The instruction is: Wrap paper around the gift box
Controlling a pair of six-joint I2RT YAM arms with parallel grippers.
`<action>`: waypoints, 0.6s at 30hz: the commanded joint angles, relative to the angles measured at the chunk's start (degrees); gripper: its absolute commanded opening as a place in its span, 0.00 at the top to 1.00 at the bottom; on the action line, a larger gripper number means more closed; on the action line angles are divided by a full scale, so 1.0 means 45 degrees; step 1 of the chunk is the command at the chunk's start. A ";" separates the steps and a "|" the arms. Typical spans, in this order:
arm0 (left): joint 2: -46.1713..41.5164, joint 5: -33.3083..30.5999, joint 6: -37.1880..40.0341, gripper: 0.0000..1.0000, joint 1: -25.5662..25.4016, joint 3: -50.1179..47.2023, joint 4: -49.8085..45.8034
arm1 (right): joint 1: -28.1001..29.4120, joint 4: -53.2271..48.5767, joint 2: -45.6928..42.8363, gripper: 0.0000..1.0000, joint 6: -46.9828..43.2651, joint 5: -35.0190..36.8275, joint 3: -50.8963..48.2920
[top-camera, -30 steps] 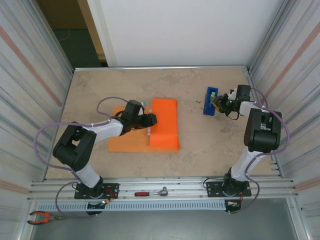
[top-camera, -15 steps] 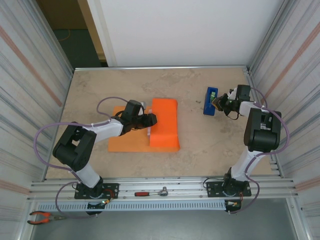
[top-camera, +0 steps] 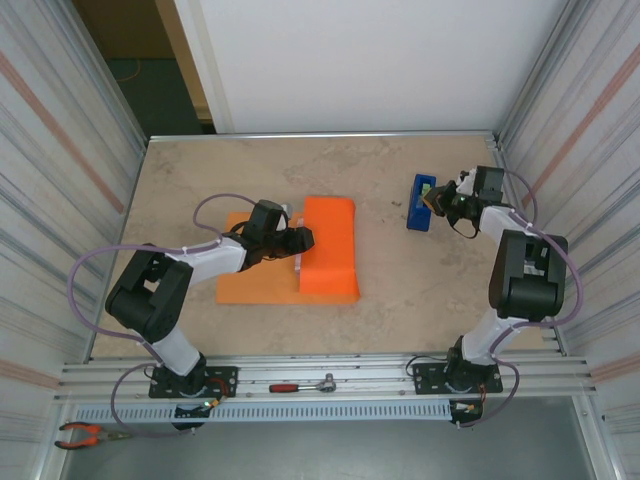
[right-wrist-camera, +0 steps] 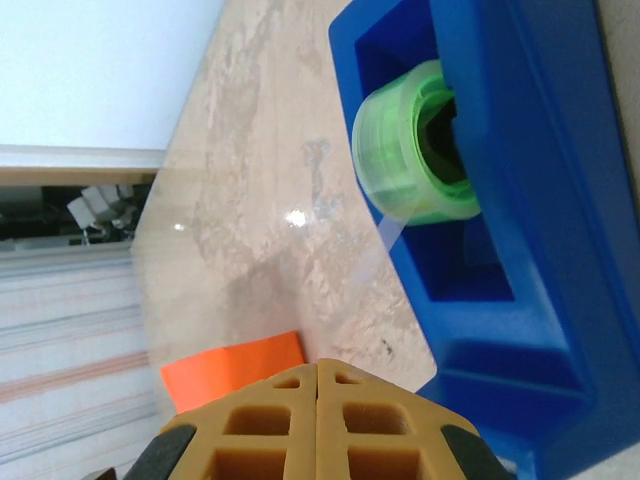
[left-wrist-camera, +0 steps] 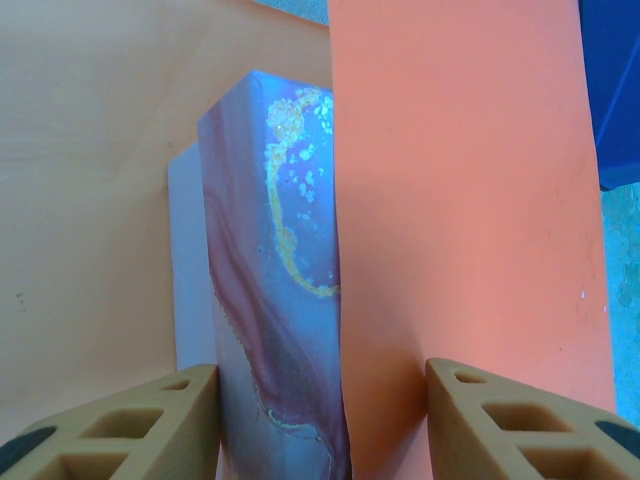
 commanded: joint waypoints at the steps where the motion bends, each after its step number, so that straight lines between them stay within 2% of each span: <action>1: 0.0266 -0.0650 0.0249 0.48 -0.0105 -0.0551 -0.1625 | 0.0099 -0.0047 -0.0851 1.00 0.0433 -0.0503 -0.0407; 11: 0.0188 -0.0693 0.0317 0.48 -0.0097 -0.0551 -0.1683 | 0.0080 -0.0518 -0.2048 1.00 0.0538 -0.0020 -0.1810; 18: 0.0204 -0.0714 0.0296 0.48 -0.0102 -0.0564 -0.1648 | 0.0041 -0.0327 -0.2153 1.00 0.0562 0.0045 -0.2654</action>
